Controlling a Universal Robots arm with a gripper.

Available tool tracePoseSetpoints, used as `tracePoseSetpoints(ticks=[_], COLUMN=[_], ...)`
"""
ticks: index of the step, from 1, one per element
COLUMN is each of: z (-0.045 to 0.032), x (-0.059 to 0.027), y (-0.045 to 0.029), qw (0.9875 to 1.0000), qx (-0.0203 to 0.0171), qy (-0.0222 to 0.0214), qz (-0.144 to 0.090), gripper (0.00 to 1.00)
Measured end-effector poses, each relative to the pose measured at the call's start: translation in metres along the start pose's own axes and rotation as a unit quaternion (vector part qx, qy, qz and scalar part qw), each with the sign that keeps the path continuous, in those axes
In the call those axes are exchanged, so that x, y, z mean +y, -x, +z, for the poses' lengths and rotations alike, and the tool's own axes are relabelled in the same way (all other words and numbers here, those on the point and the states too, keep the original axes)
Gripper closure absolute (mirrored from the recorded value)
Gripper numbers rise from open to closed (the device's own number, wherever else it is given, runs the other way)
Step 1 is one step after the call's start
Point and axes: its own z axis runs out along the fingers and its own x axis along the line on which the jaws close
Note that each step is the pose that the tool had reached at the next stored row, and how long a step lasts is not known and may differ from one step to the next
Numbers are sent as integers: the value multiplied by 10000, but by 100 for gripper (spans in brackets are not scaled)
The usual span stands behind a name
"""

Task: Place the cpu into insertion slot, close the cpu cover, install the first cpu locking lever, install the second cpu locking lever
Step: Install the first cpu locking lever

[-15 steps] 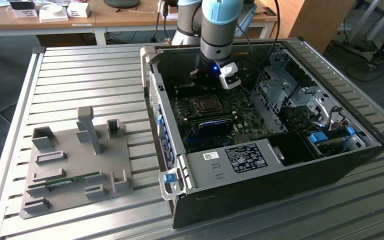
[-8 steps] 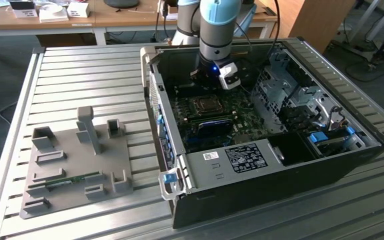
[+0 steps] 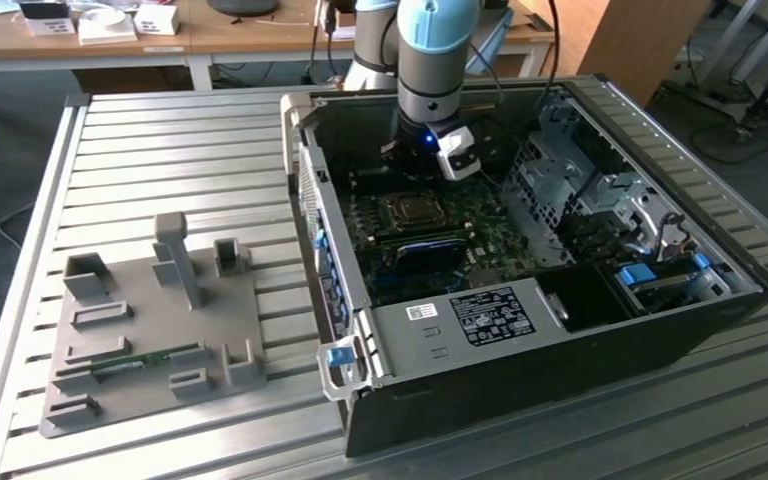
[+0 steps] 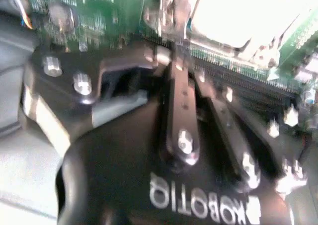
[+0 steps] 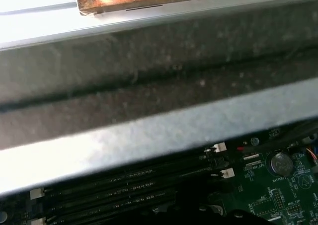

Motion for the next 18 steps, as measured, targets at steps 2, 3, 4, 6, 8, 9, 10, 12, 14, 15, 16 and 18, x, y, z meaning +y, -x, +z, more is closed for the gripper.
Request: tracePoseSetpoints(ticks=[2,3,4,6,8,9,10,12,14,15,16,18], z=[-2,-2,-5,-21,-43,-52,-57,-59,-60,-61,-61,-62], x=[-1,-1,0,3,9,11,12,14,13,12,11,5], y=[-1,-1,-1,1,4,5,6,7,6,7,7,9], qw=[10000,10000,10000,10000,10000,10000,10000,10000,10000,10000,10000,10000], qx=[0,0,0,0,0,0,0,0,2,8,15,22], qy=[-2,-2,-3,-3,-3,-2,-3,-1,3,30,62,94], qz=[1,1,1,1,1,1,1,1,2,7,13,19], gripper=[89,89,89,89,89,89,89,89,89,89,89,89])
